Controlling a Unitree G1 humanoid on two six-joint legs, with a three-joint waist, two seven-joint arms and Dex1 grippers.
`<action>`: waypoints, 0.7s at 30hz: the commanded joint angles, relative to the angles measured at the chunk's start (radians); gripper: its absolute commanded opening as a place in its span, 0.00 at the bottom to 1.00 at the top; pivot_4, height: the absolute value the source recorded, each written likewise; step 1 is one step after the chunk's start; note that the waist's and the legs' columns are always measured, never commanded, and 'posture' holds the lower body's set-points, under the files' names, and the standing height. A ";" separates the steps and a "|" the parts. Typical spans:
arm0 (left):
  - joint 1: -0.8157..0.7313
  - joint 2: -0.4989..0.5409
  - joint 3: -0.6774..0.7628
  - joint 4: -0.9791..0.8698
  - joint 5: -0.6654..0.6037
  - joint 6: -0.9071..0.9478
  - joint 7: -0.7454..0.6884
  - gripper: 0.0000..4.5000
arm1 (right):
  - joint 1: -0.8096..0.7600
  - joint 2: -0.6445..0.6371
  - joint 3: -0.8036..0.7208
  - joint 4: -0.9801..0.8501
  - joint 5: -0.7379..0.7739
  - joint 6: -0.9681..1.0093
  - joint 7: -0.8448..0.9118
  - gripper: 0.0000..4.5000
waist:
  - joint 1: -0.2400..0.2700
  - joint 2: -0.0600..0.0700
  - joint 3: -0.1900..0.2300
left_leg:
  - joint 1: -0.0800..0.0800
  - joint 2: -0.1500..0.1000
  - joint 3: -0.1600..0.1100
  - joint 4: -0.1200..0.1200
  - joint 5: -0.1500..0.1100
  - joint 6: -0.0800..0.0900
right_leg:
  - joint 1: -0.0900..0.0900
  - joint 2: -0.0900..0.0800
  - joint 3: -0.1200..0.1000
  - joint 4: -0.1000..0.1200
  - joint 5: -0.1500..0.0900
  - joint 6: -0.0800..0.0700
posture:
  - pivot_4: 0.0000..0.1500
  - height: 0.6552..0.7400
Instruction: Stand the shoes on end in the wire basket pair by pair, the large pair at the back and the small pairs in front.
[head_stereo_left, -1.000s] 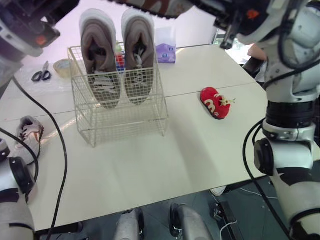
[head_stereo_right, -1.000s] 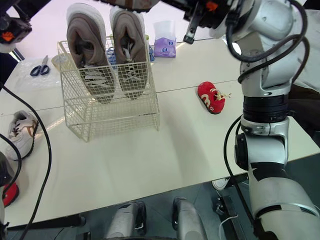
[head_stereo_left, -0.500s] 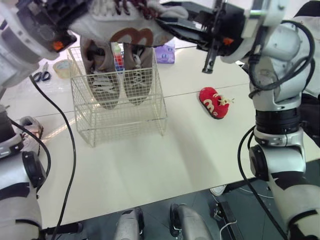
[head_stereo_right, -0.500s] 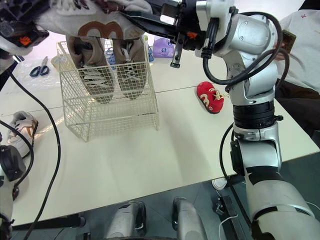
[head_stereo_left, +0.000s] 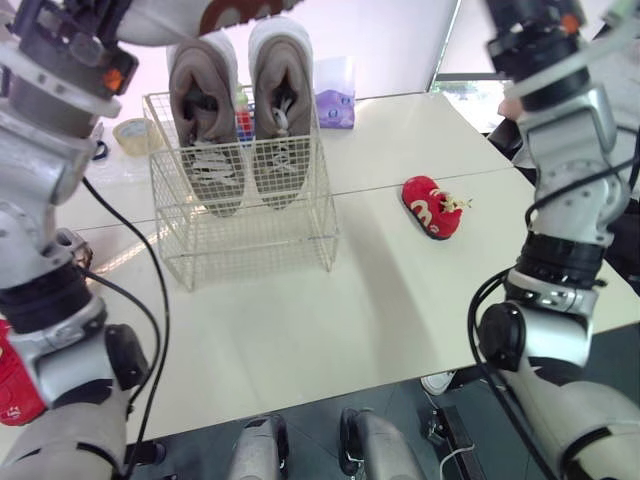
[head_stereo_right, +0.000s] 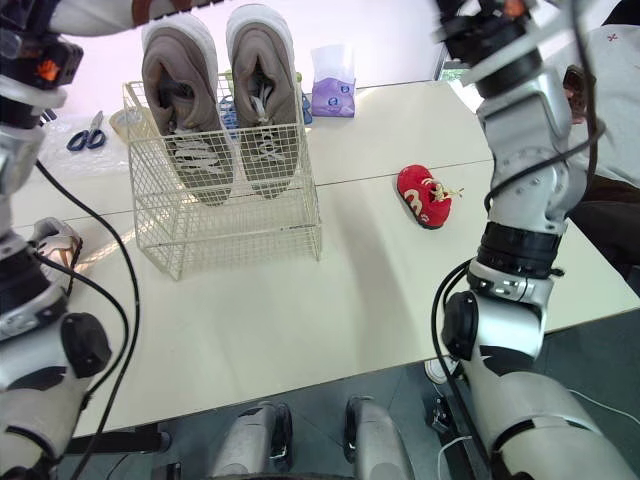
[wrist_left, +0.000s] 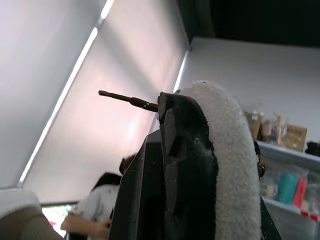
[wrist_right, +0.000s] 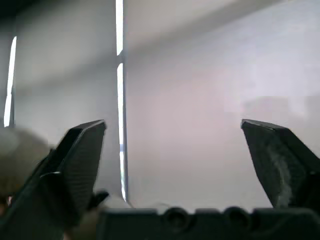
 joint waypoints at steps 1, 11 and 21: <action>-0.059 -0.076 -0.030 -0.051 0.120 -0.148 0.029 0.06 | 0.071 0.098 0.005 -0.133 0.177 0.094 -0.112 0.99 | -0.003 0.000 0.000 | 0.000 0.000 0.000 0.000 0.000 0.000 | 0.000 0.000 0.000 0.001 0.000 0.000 | 1.00 1.00; -0.104 -0.253 -0.098 -0.009 0.286 -0.320 -0.012 0.06 | 0.045 0.398 0.170 -0.223 0.331 0.093 -0.188 0.99 | -0.007 0.001 0.000 | 0.001 0.003 -0.004 -0.001 0.000 0.001 | -0.001 0.007 0.000 0.003 -0.002 0.002 | 1.00 1.00; -0.036 -0.329 -0.120 -0.080 0.270 -0.326 0.032 0.06 | -0.014 0.459 0.222 -0.142 0.305 0.041 -0.122 0.99 | -0.006 0.000 0.000 | -0.001 0.000 -0.002 0.000 0.000 0.001 | -0.001 0.002 0.000 -0.001 -0.002 0.003 | 1.00 1.00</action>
